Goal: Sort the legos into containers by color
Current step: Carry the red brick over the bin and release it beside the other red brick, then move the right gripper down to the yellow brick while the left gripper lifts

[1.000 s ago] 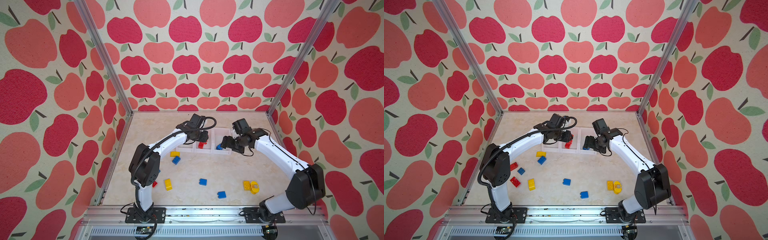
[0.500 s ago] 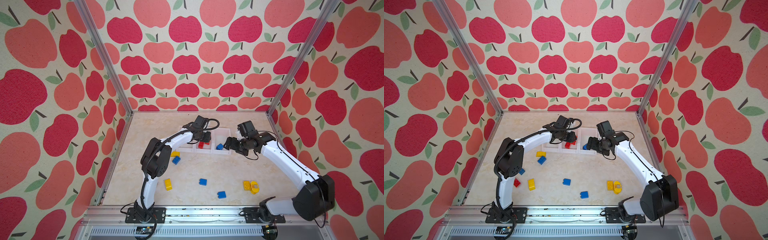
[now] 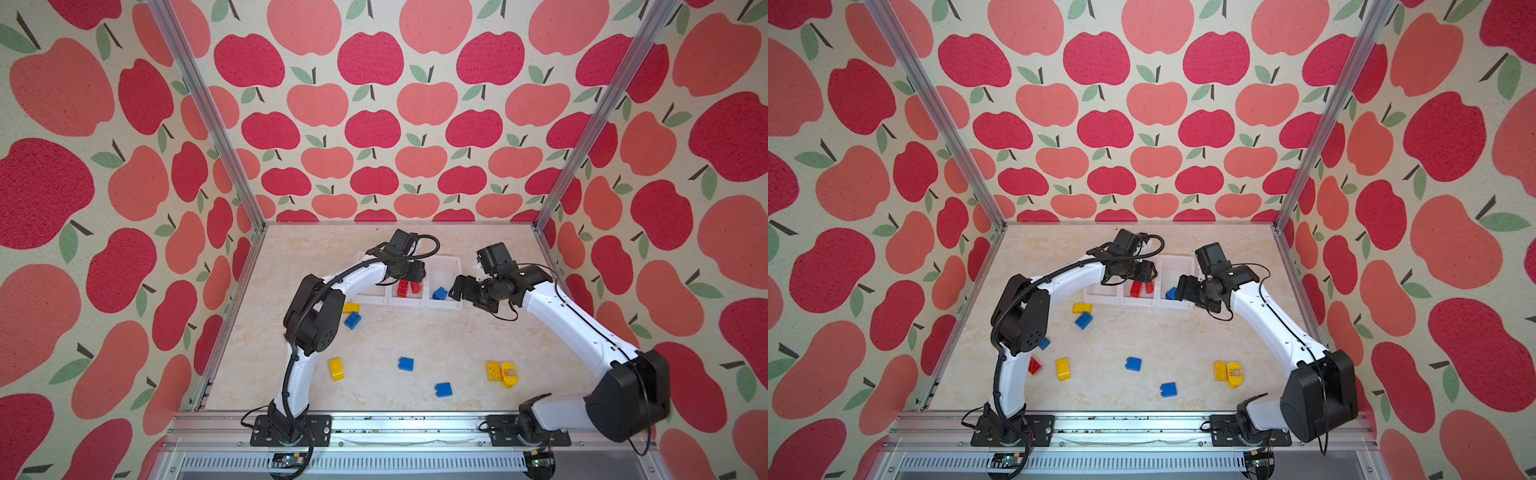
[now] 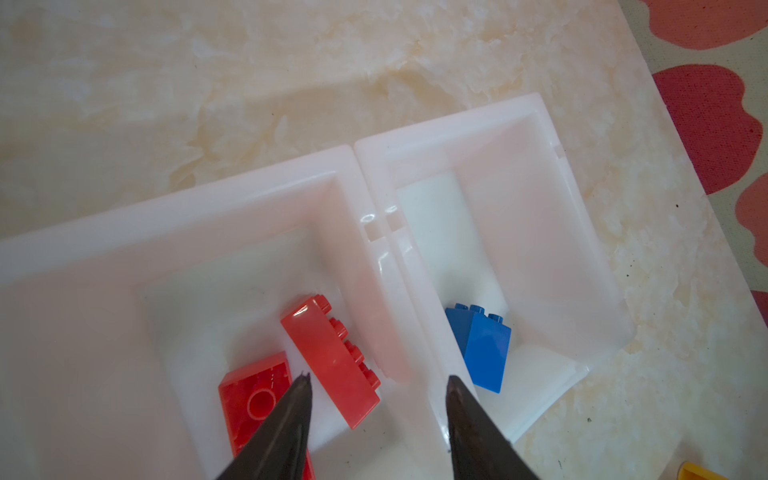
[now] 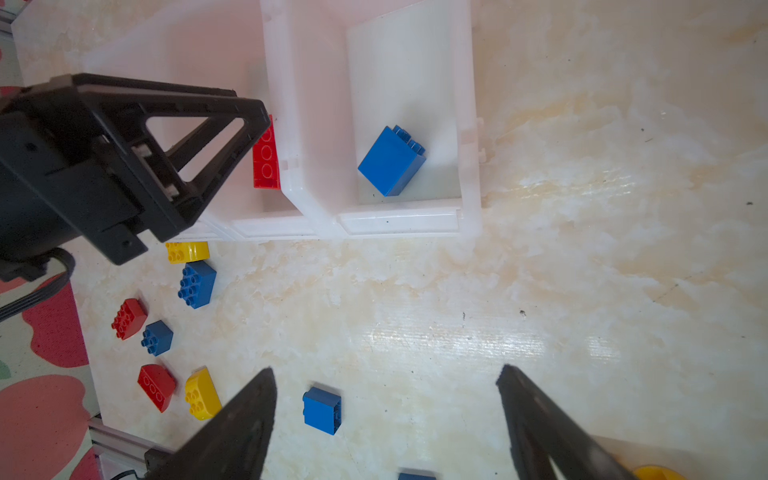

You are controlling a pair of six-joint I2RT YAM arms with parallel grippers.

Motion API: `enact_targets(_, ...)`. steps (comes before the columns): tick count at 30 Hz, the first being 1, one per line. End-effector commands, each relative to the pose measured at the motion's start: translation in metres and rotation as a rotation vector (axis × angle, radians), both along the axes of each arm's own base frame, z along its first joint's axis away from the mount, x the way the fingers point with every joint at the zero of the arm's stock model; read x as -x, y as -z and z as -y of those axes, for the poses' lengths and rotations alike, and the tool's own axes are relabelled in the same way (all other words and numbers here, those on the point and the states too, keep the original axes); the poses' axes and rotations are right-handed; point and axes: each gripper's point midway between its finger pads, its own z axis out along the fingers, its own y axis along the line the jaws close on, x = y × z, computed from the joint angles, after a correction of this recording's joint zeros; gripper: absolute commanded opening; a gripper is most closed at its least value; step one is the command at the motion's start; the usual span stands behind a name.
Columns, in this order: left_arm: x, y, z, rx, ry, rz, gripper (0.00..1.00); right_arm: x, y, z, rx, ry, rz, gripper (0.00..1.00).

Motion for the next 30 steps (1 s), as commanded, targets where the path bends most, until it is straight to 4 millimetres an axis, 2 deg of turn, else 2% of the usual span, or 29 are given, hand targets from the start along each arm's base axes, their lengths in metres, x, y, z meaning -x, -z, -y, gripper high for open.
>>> enact_targets(1,-0.006,-0.024,-0.003,0.024,-0.018,0.050,0.56,0.012,0.009,0.011,0.026,0.030,-0.049,0.86)
enact_targets(5,-0.004,-0.036,-0.009,0.050,-0.036,0.060,0.59,0.027,0.018,0.022,0.070,0.048,-0.089,0.86)
enact_targets(12,0.003,-0.061,-0.024,0.105,-0.076,0.075,0.66,0.064,0.042,0.052,0.209,0.096,-0.194,0.88)
enact_targets(18,0.015,-0.069,-0.040,0.122,-0.099,0.071,0.72,0.088,0.067,0.072,0.339,0.109,-0.280,0.93)
enact_targets(30,0.035,-0.083,-0.069,0.159,-0.146,0.056,0.81,0.113,0.106,0.081,0.422,0.115,-0.351,0.98)
